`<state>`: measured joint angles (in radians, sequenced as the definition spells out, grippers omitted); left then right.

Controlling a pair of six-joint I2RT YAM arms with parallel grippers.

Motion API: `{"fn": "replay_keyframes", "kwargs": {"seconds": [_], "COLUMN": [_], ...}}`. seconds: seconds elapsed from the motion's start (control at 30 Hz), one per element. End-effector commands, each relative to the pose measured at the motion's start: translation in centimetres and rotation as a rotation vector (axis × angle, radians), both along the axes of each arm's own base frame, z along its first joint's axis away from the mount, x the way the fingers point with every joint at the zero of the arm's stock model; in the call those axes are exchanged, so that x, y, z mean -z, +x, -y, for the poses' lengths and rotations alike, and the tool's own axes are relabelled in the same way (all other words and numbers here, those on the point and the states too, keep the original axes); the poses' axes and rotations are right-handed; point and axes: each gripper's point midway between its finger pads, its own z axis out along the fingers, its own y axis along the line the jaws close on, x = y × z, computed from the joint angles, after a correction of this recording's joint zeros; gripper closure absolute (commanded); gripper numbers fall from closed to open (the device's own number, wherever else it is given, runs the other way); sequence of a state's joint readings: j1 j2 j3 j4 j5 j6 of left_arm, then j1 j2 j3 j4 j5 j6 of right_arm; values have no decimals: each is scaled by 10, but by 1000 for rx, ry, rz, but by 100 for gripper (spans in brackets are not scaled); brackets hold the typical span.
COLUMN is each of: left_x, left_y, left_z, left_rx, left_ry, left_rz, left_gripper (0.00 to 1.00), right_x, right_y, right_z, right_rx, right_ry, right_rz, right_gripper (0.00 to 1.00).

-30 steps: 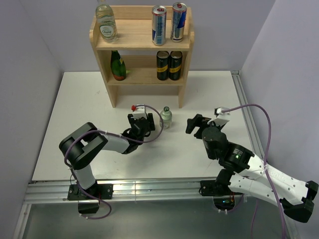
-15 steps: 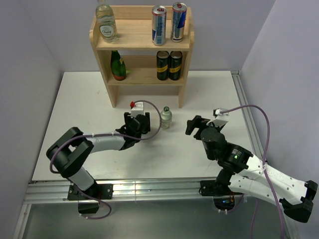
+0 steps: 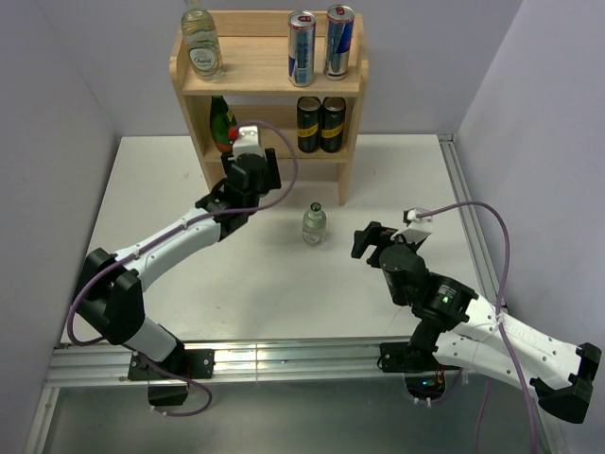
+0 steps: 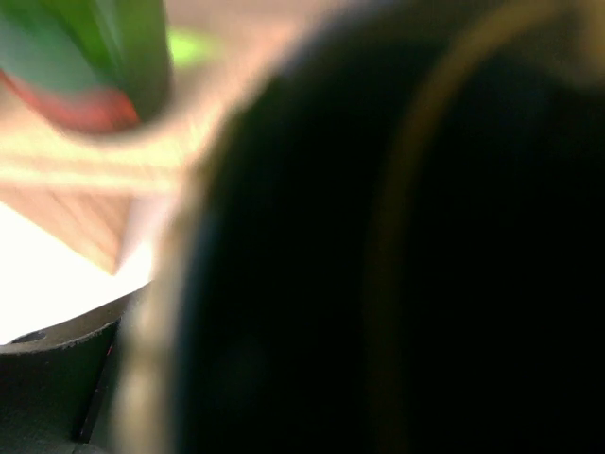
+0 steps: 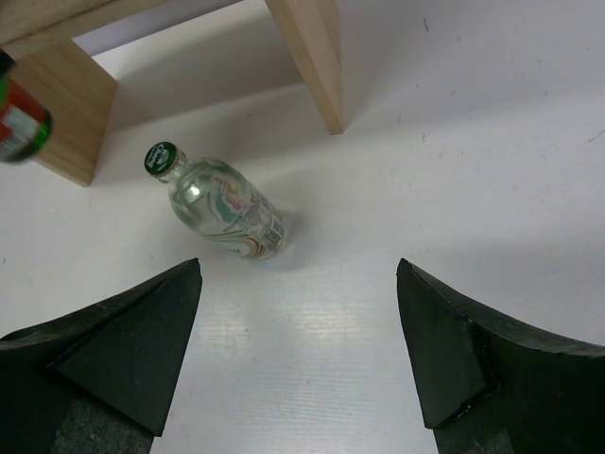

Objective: Place and organize the beverage onto the shelf

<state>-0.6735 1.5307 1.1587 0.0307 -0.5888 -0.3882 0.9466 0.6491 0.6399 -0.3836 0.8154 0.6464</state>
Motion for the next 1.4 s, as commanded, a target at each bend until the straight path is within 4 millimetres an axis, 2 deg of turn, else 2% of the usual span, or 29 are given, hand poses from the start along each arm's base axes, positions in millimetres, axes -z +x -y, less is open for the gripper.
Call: {"fn": "replay_keyframes", "kwargs": {"seconds": [0.0, 0.03, 0.1, 0.13, 0.23, 0.33, 0.57, 1.07, 1.37], "left_x": [-94, -112, -124, -136, -156, -163, -156, -142, -145], "left_y": [22, 24, 29, 31, 35, 41, 61, 90, 105], "left_z": [-6, -5, -12, -14, -16, -19, -14, -17, -23], "left_rx": [-1, 11, 7, 8, 9, 7, 5, -56, -116], "left_ry": [-94, -114, -111, -111, -121, -124, -112, -112, -117], "left_rz": [172, 199, 213, 234, 264, 279, 276, 310, 350], "left_gripper": [100, 100, 100, 100, 100, 100, 100, 100, 100], "right_x": [-2, -1, 1, 1, 3, 5, 8, 23, 29], "right_y": [1, 1, 1, 1, 2, 3, 5, 7, 9], "right_z": [0, 0, 0, 0, -2, -5, -8, -16, -26], "right_rx": [15, 15, 17, 14, 14, 10, 6, -12, -36], "right_ry": [37, 36, 34, 34, 29, 28, 21, 12, 3], "right_rz": [16, 15, 15, 16, 13, 10, 2, -24, -42], "right_gripper": [9, 9, 9, 9, 9, 9, 9, 9, 9]}}
